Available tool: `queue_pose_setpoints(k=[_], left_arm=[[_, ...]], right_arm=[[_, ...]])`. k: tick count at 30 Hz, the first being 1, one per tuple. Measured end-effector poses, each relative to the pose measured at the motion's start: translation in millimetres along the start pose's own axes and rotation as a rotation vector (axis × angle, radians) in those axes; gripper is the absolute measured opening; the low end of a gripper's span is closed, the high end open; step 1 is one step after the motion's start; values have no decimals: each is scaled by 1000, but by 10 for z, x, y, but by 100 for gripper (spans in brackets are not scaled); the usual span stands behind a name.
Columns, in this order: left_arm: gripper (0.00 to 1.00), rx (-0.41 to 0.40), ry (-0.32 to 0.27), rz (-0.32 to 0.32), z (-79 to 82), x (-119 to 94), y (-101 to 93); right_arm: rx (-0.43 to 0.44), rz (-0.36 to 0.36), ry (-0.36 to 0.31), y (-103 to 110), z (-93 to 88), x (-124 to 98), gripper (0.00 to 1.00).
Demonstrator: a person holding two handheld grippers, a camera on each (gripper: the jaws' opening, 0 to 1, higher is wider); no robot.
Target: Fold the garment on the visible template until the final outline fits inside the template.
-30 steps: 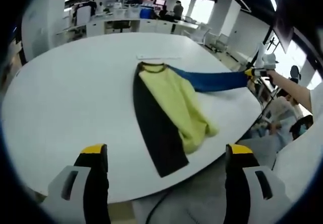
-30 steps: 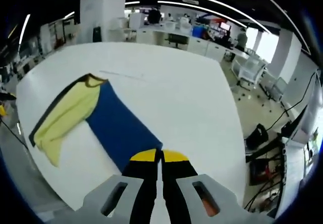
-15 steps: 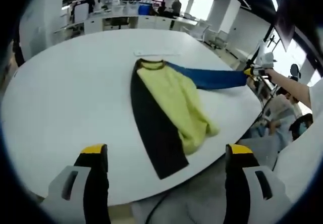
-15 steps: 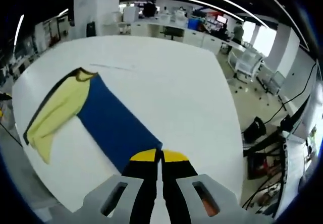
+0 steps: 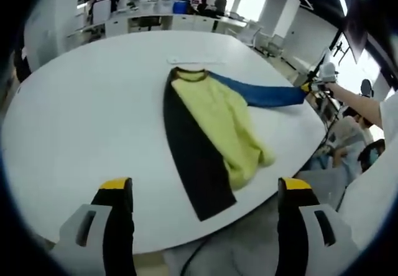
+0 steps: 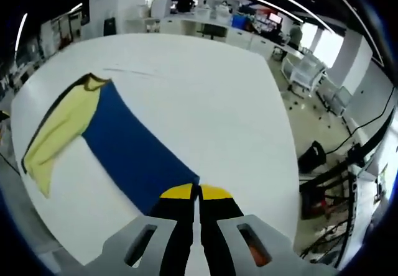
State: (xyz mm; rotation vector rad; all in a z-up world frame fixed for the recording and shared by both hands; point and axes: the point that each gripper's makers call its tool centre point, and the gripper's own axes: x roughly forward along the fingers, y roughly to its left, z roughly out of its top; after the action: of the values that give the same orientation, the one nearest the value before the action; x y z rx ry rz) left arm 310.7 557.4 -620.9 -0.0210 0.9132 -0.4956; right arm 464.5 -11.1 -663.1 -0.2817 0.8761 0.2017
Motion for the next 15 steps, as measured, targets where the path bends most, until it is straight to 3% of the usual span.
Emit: queue_pose_setpoints(k=[15], left_arm=[[93, -7, 21, 15, 11, 82, 37]], right_arm=[[34, -9, 59, -157, -248, 231, 2]])
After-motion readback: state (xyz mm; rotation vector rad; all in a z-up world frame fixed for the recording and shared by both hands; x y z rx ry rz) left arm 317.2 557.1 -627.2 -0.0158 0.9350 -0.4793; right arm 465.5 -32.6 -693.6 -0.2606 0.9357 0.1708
